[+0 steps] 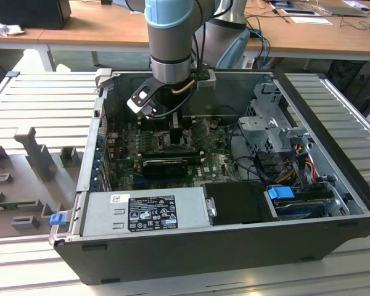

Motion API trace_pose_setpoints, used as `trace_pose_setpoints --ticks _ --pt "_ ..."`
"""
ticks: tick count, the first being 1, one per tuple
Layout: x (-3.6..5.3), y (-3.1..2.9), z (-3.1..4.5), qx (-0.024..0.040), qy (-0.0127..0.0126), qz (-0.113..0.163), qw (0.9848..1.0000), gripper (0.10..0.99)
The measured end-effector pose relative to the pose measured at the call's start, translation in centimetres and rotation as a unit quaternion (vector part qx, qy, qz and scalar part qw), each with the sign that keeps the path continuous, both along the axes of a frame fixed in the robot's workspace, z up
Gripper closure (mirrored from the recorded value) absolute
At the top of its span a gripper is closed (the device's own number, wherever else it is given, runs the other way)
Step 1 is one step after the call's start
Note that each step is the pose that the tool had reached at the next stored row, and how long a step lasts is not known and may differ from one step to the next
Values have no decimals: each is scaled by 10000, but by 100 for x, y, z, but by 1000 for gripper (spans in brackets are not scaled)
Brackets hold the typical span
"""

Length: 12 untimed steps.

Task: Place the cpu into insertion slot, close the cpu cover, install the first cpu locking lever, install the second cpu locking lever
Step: 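Place the cpu into insertion slot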

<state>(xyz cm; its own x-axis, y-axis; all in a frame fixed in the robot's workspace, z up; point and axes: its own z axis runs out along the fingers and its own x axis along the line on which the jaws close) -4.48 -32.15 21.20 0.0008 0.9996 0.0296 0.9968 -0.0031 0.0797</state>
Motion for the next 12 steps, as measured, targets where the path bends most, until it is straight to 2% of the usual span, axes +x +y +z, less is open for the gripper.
trace_pose_setpoints --ticks 5,12 --pt "0 0 15 1 5 0 10000 980" --pt "0 0 31 0 7 0 10000 980"
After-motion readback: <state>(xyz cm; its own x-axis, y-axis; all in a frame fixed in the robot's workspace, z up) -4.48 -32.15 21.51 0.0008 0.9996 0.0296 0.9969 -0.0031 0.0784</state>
